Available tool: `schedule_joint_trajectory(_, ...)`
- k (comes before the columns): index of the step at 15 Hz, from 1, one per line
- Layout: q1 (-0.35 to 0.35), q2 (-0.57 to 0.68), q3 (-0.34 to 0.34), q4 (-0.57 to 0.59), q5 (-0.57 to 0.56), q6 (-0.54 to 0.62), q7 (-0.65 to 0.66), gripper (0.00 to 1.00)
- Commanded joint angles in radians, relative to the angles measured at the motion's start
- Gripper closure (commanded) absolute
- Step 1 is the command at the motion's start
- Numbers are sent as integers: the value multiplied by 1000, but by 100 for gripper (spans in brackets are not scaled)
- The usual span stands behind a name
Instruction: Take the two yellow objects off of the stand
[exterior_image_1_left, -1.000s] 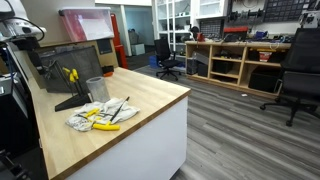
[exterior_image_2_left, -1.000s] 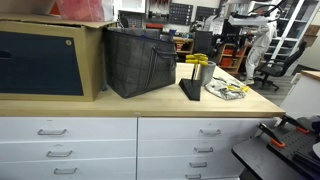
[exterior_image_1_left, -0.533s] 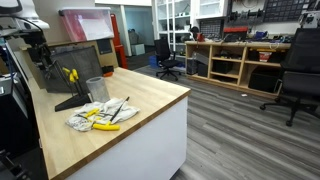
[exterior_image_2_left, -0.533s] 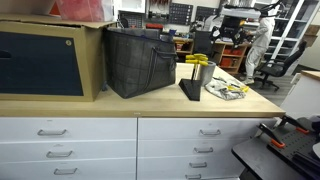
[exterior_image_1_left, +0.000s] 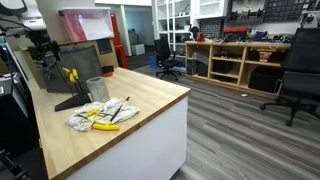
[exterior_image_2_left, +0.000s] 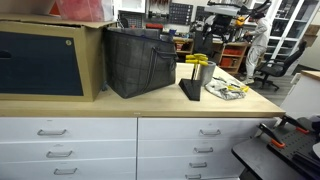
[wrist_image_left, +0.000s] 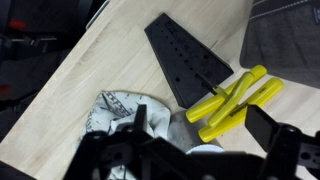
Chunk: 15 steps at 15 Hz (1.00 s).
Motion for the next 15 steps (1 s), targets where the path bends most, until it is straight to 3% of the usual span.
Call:
schedule_joint_trajectory(1, 19, 49, 2, 52, -57, 33, 182, 0)
schedule_joint_trajectory(7, 38, 88, -9, 73, -132, 29, 328, 0)
schedule_joint_trajectory(15, 36, 145, -26, 98, -94, 18, 335, 0)
